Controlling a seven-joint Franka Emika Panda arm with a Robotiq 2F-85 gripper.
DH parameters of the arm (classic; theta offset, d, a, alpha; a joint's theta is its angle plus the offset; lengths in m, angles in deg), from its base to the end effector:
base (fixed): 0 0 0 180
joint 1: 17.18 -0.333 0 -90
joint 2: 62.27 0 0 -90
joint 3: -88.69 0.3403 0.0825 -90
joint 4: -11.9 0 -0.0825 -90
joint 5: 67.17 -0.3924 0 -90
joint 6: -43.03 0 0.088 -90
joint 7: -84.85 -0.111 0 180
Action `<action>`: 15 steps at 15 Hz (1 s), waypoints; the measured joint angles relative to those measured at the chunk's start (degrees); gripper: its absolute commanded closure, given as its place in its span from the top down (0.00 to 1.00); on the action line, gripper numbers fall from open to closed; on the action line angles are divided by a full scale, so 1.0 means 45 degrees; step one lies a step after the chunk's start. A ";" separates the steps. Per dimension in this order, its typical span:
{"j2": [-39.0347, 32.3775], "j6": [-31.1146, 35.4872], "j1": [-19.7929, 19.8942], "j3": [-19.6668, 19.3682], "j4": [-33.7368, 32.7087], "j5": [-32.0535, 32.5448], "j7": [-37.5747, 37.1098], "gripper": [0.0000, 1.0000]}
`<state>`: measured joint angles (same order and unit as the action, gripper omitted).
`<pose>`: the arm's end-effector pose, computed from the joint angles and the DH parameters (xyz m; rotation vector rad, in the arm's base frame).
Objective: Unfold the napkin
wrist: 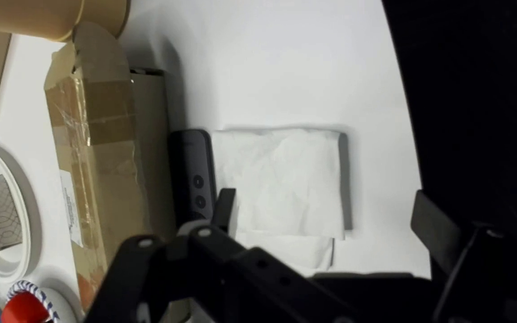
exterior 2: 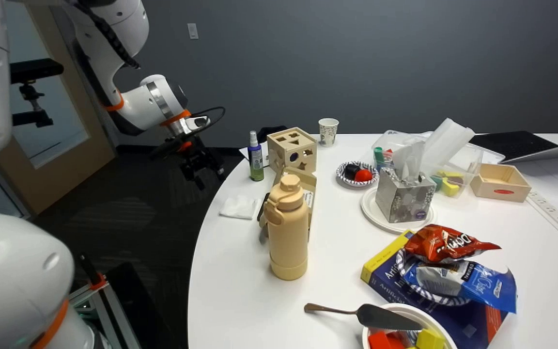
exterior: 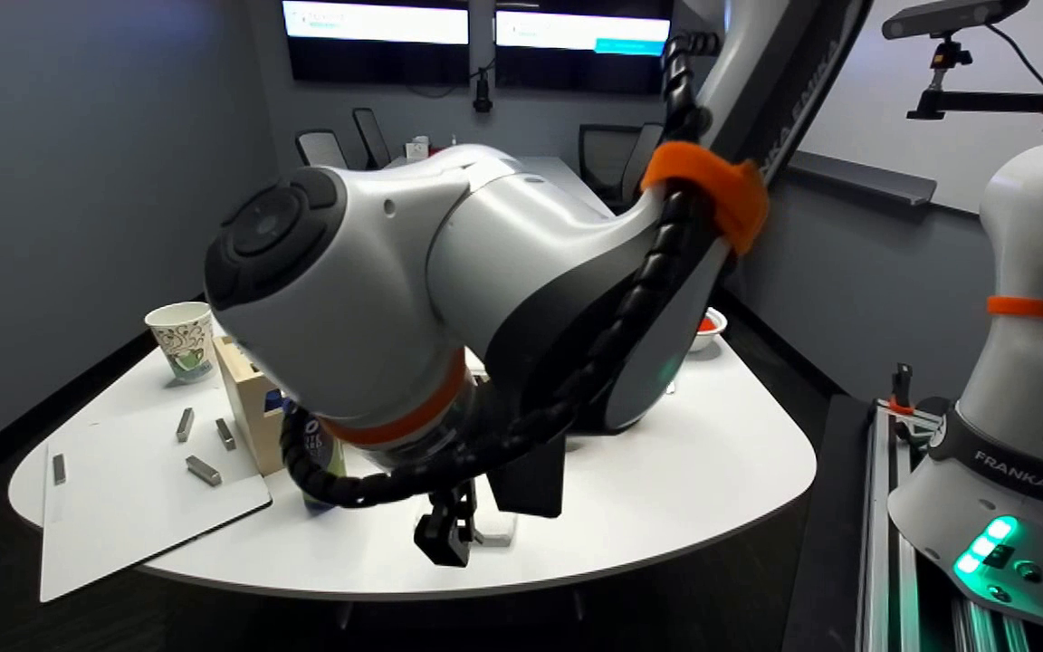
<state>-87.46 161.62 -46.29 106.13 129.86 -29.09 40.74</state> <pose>0.4144 0.3864 0.2175 2.5397 0.6237 0.0136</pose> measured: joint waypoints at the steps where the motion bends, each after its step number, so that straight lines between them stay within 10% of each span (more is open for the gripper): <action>1: -0.0242 0.0044 0.0002 -0.0032 -0.0222 -0.0008 0.0144 1.00; 15: -0.2049 0.0022 -0.0623 -0.1268 -0.1185 0.0013 0.0213 1.00</action>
<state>-96.68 161.72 -49.09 100.43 124.53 -29.03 41.69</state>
